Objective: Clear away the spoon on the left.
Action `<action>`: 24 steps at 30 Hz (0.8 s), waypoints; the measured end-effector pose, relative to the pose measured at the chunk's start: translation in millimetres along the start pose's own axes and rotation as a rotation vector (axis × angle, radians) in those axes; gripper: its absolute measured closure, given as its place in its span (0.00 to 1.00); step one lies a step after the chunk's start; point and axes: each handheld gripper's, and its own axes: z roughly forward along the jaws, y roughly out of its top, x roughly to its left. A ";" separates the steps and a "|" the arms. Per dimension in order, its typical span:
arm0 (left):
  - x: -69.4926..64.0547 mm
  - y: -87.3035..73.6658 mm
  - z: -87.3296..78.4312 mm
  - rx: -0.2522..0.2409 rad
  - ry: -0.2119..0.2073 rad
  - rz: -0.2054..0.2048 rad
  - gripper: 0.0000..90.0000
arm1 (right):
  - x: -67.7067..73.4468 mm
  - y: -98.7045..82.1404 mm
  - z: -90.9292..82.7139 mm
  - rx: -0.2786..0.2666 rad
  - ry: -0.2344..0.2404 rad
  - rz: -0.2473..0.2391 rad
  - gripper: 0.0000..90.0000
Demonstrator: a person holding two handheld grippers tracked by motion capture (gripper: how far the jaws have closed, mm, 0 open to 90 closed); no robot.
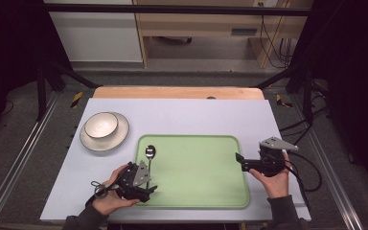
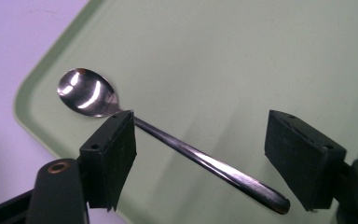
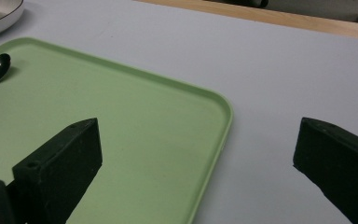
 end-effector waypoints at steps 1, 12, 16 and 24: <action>2.4 -0.6 -2.2 -0.017 0.003 -0.018 0.27 | 0.1 0.1 -0.4 0.001 0.000 0.004 0.02; 28.4 -11.5 -27.2 -0.174 0.061 -0.204 0.25 | -1.5 0.8 -3.3 -0.016 -0.010 0.009 0.02; 37.2 -18.7 -36.7 -0.226 0.104 -0.265 0.25 | -2.4 1.0 -4.6 -0.019 -0.014 0.008 0.02; 51.0 -36.9 -48.6 -0.297 0.178 -0.373 0.23 | -4.2 0.8 -6.0 -0.026 -0.024 0.011 0.02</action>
